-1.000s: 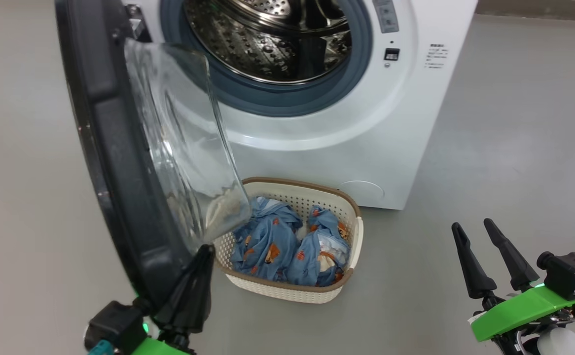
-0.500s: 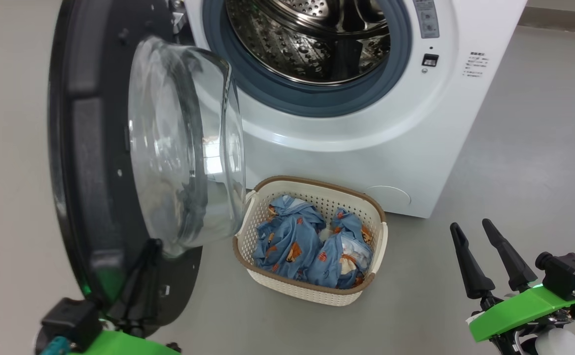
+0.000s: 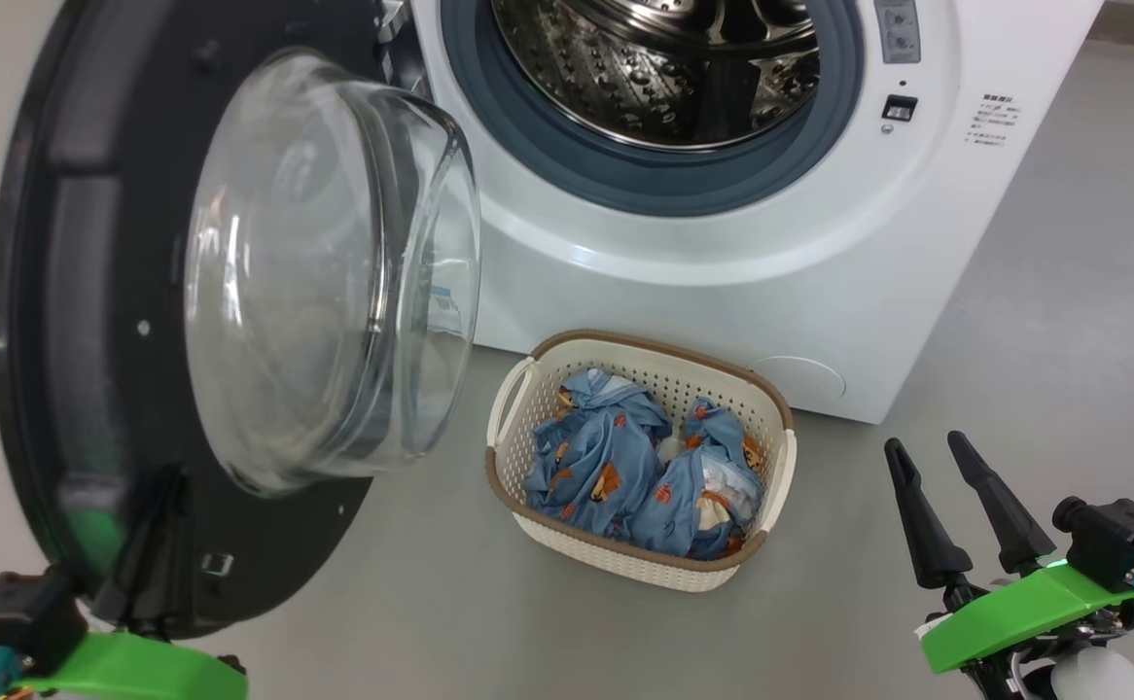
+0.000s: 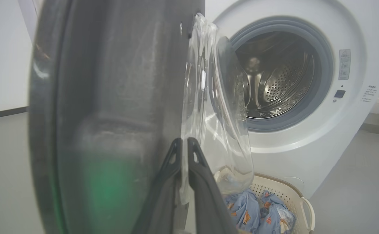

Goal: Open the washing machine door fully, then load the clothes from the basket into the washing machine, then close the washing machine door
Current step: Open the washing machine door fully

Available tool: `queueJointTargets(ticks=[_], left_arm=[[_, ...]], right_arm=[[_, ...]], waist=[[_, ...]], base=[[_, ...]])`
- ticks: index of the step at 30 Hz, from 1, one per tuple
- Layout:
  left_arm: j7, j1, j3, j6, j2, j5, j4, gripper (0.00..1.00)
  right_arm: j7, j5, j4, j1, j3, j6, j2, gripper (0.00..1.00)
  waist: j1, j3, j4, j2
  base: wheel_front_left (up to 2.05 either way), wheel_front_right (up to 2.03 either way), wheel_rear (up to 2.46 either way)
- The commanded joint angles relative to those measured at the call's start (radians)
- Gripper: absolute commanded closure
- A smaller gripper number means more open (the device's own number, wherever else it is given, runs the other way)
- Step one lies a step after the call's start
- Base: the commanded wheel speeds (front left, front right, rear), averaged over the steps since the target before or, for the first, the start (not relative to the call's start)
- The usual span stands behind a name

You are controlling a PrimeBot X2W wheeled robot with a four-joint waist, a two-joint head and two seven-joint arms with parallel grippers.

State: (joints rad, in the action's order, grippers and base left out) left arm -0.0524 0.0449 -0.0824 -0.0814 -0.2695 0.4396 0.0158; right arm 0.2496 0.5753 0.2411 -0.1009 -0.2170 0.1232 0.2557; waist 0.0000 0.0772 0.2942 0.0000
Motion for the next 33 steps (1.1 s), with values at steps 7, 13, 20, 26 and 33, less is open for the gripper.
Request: queueJointTargets(ticks=[7,13,20,26,33], left_arm=[[-0.007,0.084,0.103,-0.006,-0.068,0.039,0.060,1.00],[-0.015,0.156,0.129,0.005,-0.102,0.054,0.156,1.00],[-0.030,0.273,0.128,0.023,-0.143,0.045,0.291,1.00],[-0.047,0.367,0.121,0.048,-0.176,0.040,0.411,1.00],[-0.061,0.464,0.099,0.070,-0.217,0.016,0.529,1.00]], right_arm=[[0.012,-0.007,-0.028,-0.057,-0.009,0.008,0.015,0.00],[0.012,-0.016,-0.036,-0.080,-0.003,0.008,0.020,0.00],[0.012,-0.028,-0.041,-0.110,0.006,0.008,0.018,0.00],[0.012,-0.040,-0.048,-0.128,0.005,0.008,0.021,0.00],[0.012,-0.041,-0.050,-0.138,0.004,0.008,0.015,0.00]], waist=[[0.0000,0.049,0.026,0.0000],[0.0000,0.091,0.053,0.0000],[0.0000,0.140,0.080,0.0000],[0.0000,0.172,0.093,0.0000],[0.0000,0.190,0.099,0.0000]], base=[[0.00,0.00,0.00],[0.00,0.00,0.00],[0.00,0.00,0.00],[0.00,0.00,0.00],[0.00,0.00,0.00]])
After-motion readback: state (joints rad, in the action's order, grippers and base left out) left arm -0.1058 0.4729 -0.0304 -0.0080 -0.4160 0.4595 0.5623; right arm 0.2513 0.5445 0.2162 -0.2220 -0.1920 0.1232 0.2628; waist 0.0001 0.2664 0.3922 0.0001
